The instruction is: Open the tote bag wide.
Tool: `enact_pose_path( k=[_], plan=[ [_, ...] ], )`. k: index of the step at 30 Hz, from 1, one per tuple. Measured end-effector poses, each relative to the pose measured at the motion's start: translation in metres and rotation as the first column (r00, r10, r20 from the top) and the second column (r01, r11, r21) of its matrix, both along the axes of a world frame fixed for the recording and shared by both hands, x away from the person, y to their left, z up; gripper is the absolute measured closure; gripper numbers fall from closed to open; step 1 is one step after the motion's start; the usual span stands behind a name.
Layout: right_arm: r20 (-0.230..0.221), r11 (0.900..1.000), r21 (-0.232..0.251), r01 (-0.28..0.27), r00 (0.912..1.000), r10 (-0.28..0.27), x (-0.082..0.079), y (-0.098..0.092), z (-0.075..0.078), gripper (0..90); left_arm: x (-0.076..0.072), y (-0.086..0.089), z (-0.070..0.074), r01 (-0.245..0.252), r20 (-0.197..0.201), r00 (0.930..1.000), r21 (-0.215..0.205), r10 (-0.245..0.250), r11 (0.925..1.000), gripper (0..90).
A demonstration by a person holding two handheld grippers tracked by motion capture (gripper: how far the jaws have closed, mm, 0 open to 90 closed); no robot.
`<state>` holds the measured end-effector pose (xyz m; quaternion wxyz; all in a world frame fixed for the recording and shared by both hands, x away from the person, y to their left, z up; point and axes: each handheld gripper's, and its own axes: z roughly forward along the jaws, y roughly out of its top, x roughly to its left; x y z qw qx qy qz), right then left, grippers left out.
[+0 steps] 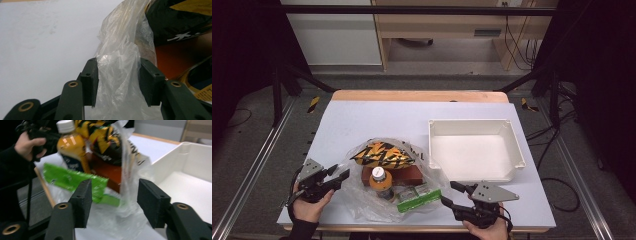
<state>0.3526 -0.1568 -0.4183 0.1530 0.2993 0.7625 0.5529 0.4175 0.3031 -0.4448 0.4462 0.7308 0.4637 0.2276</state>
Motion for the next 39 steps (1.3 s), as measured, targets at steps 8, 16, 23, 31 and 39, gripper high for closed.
enact_pose_path(
  k=[8, 16, 23, 31, 39],
  plan=[
    [-0.023, 0.995, -0.097, -0.025, 0.9995, 0.022, 0.006, 0.017, -0.019, 40.5, 0.000, 0.002, 0.002, -0.019, 0.018, 0.9996, -0.012, 0.020, 0.9997, 47.0],
    [0.022, 0.998, -0.069, -0.009, 0.9997, 0.011, 0.028, 0.030, -0.017, 54.9, -0.002, 0.007, 0.012, -0.031, 0.054, 0.9980, -0.033, 0.033, 0.9990, 41.8],
    [0.014, 0.999, -0.019, 0.027, 0.9996, -0.026, 0.053, 0.036, -0.005, 70.3, -0.003, 0.013, 0.017, -0.049, 0.073, 0.9959, -0.058, 0.053, 0.9971, 39.4],
    [-0.008, 0.999, -0.030, 0.041, 0.9991, -0.041, 0.062, 0.037, -0.004, 60.3, -0.003, 0.017, 0.015, -0.062, 0.067, 0.9955, -0.064, 0.066, 0.9960, 39.1],
    [-0.017, 0.999, -0.045, -0.009, 0.9998, 0.008, 0.070, 0.050, -0.009, 49.4, -0.002, 0.018, 0.012, -0.066, 0.058, 0.9959, -0.060, 0.069, 0.9961, 39.1]
  ],
)
